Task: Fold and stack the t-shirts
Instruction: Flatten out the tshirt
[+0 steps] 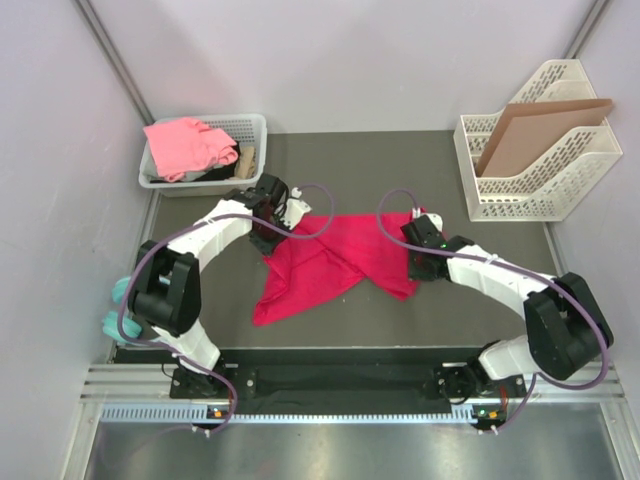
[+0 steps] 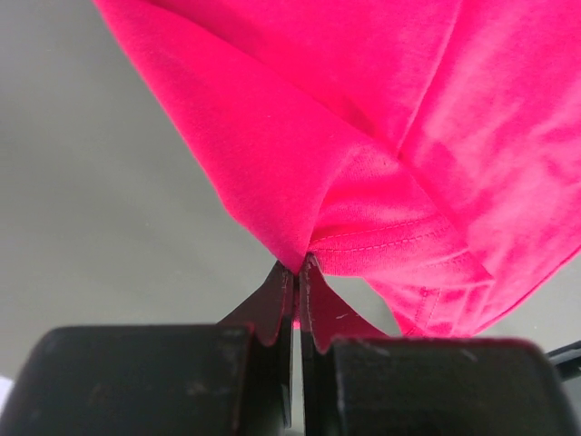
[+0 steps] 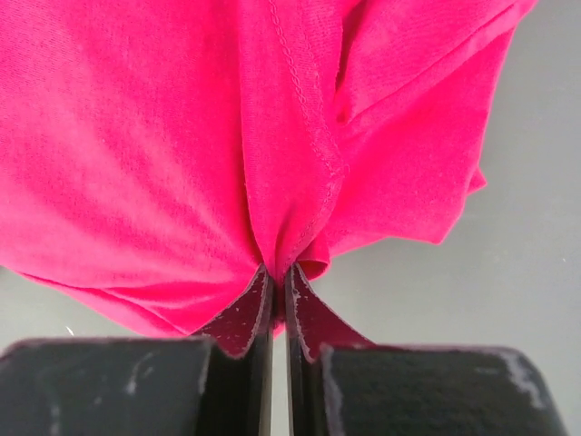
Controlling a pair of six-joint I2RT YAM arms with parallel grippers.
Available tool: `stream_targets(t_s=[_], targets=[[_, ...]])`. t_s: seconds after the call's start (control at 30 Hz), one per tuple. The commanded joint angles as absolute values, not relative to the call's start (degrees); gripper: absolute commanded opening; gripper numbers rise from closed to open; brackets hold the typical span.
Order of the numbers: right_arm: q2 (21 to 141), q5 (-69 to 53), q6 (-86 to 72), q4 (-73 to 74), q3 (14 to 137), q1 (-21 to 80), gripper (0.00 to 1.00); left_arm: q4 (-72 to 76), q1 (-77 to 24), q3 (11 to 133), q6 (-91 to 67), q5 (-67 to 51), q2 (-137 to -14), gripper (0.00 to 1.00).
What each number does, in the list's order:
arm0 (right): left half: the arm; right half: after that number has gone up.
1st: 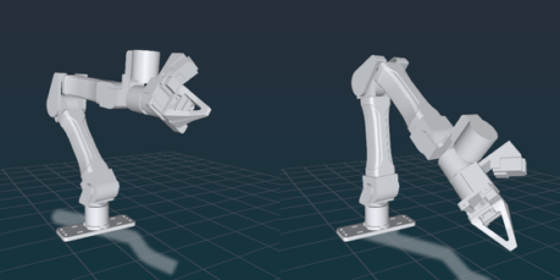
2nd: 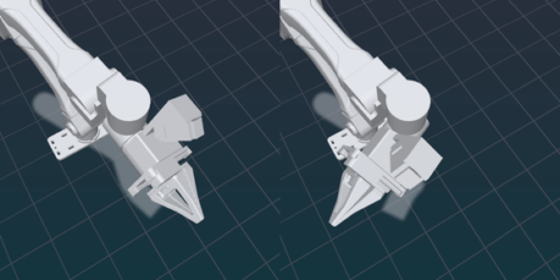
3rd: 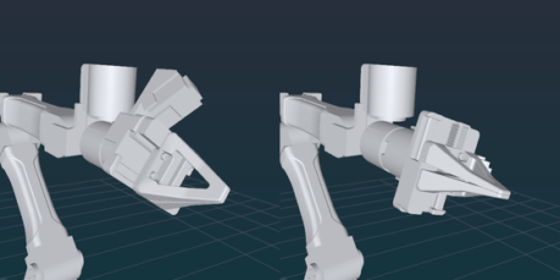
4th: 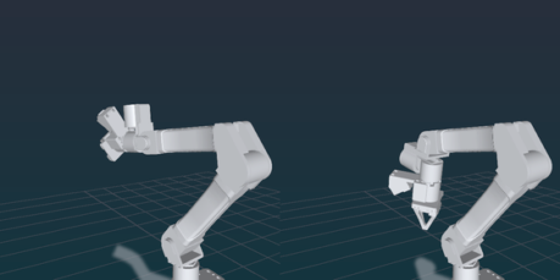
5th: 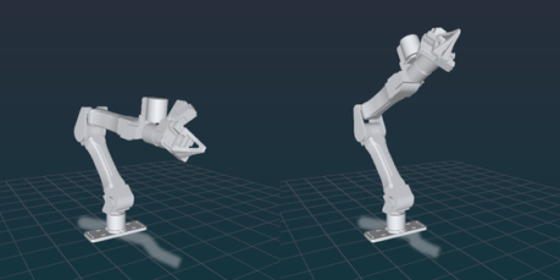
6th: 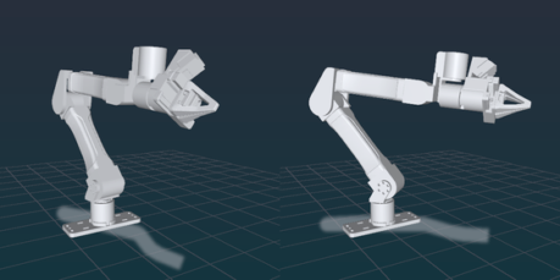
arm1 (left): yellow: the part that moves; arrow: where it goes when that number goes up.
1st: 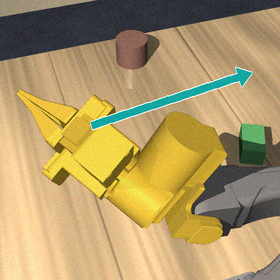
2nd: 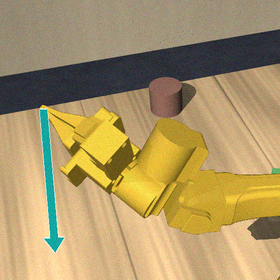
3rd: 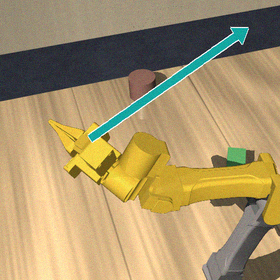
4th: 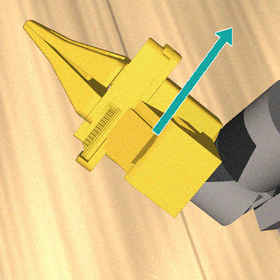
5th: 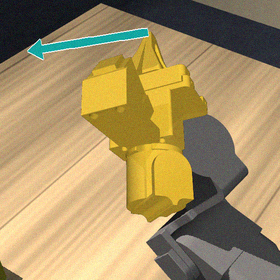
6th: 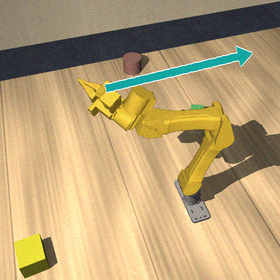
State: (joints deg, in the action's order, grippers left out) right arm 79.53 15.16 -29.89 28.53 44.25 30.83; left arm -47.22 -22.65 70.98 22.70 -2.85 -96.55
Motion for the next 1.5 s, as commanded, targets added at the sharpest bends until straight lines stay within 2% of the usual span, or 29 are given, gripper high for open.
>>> stream_targets(t_s=[0.0,0.37,0.63,0.73,0.9,1.0,1.1,1.2,1.33,1.47], targets=[[77.3,16.8,-30.1,30.0,47.6,31.6,0.00,-46.8,-22.6,71.1,24.8,1.5,-92.9,0.00],[60.3,25.5,-26.6,43.1,61.4,33.0,0.00,-50.7,-22.5,82.0,30.4,10.8,-83.2,0.00],[44.1,29.9,-25.8,52.3,67.3,37.1,0.00,-57.5,-22.6,93.4,31.1,11.1,-68.3,0.00],[39.6,29.4,-26.6,56.9,72.0,37.3,0.00,-65.3,-22.6,100.8,30.2,11.0,-65.1,0.00],[36.3,28.8,-25.7,67.3,88.1,36.7,0.00,-79.9,-22.6,113.8,28.9,9.9,-61.4,0.00],[38.1,24.1,-22.7,72.0,98.5,31.7,0.00,-86.4,-22.6,118.4,28.2,10.5,-60.6,0.00],[40.9,18.1,-19.4,74.4,104.8,23.2,0.00,-86.3,-22.5,114.2,27.8,9.2,-57.8,0.01],[41.9,17.0,-21.3,72.0,101.2,21.0,0.00,-84.6,-22.5,106.6,27.9,5.7,-57.4,0.00],[43.1,19.5,-22.4,63.1,82.7,21.0,0.00,-74.5,-22.6,88.3,29.9,1.9,-57.9,0.00],[49.5,22.0,-23.0,48.7,67.2,20.7,0.00,-61.7,-22.5,74.2,33.2,0.8,-65.6,0.00]])
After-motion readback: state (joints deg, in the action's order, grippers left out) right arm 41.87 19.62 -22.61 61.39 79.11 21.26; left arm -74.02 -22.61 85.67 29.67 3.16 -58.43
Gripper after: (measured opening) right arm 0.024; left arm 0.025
